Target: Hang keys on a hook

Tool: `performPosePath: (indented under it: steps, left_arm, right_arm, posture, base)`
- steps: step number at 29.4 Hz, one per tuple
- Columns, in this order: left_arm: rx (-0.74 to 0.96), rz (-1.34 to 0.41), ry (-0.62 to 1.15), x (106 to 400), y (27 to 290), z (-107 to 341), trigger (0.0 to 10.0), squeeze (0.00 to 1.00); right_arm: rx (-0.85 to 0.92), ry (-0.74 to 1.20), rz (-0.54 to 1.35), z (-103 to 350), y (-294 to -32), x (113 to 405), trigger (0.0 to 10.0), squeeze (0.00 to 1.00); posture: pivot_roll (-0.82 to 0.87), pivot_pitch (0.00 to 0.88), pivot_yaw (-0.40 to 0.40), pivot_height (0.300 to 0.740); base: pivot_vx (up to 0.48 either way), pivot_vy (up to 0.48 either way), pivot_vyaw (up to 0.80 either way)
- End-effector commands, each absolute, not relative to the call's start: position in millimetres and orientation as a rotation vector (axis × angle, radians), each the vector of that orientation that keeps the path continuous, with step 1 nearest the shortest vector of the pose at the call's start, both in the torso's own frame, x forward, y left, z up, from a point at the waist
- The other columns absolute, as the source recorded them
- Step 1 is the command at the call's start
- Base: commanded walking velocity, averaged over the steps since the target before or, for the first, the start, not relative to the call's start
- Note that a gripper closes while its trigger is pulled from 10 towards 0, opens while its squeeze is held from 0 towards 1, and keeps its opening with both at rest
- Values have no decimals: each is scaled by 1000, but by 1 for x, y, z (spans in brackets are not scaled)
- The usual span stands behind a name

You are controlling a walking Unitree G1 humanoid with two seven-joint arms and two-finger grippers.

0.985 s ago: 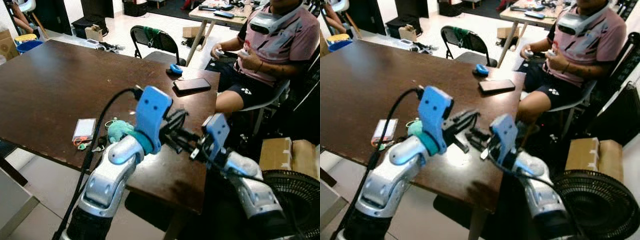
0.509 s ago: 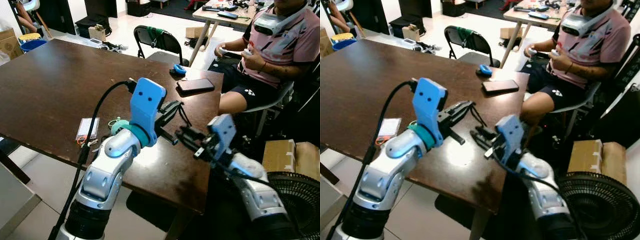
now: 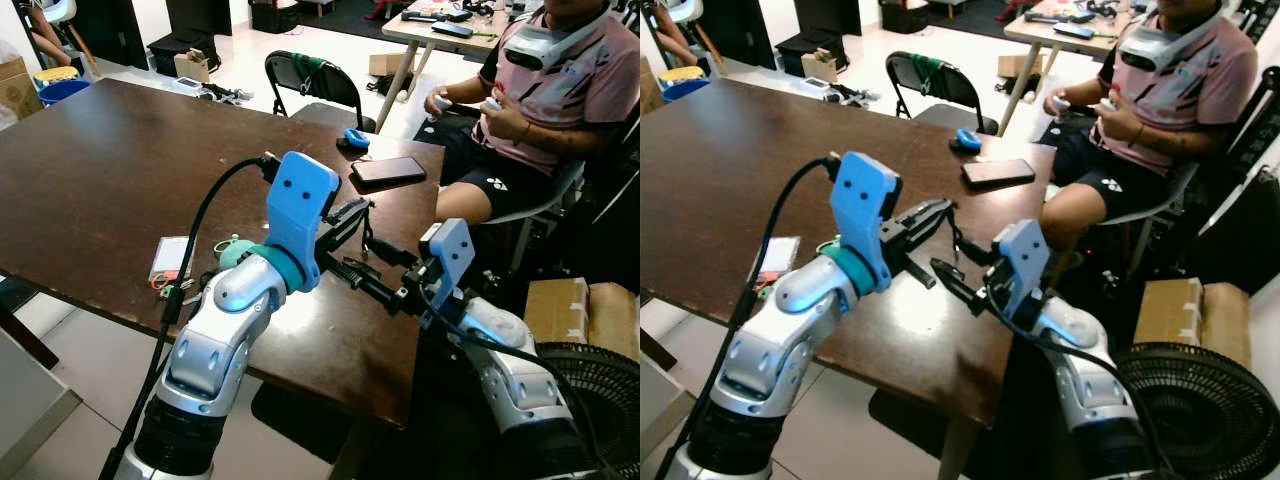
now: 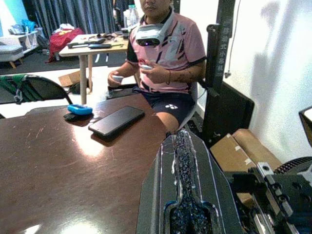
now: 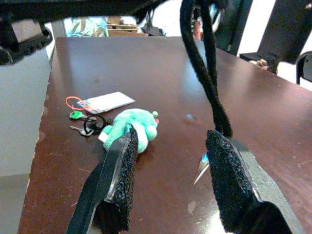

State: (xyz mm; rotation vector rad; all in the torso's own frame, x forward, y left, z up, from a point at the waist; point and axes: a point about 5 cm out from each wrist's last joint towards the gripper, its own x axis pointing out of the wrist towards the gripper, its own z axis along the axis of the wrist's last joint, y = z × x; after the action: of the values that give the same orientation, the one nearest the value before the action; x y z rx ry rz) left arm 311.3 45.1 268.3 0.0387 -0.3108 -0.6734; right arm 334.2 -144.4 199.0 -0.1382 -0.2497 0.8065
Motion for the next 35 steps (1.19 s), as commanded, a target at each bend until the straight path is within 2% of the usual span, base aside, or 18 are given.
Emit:
performPosePath:
  steps: [1, 11, 19, 35]
  left_arm:
    - [33, -682, -298, 311, 44, 267, 10000, 0]
    - [25, -676, -302, 311, 45, 269, 10000, 0]
    - [9, -677, -324, 310, 44, 277, 10000, 0]
    - [6, -683, -326, 308, 43, 278, 10000, 0]
  right_arm:
    - [-147, -237, 814, 196, -143, 335, 10000, 0]
    - [-169, -166, 830, 178, -144, 331, 10000, 0]
    - [-226, -127, 755, 166, -148, 338, 10000, 0]
    - [-196, -197, 783, 178, -134, 343, 10000, 0]
  posture:
    - [63, 93, 78, 740]
    - [62, 101, 80, 740]
    - [63, 102, 81, 740]
    - [74, 104, 79, 740]
  base:
    - [0, 0, 0]
    - [0, 0, 0]
    - [0, 0, 0]
    - [0, 0, 0]
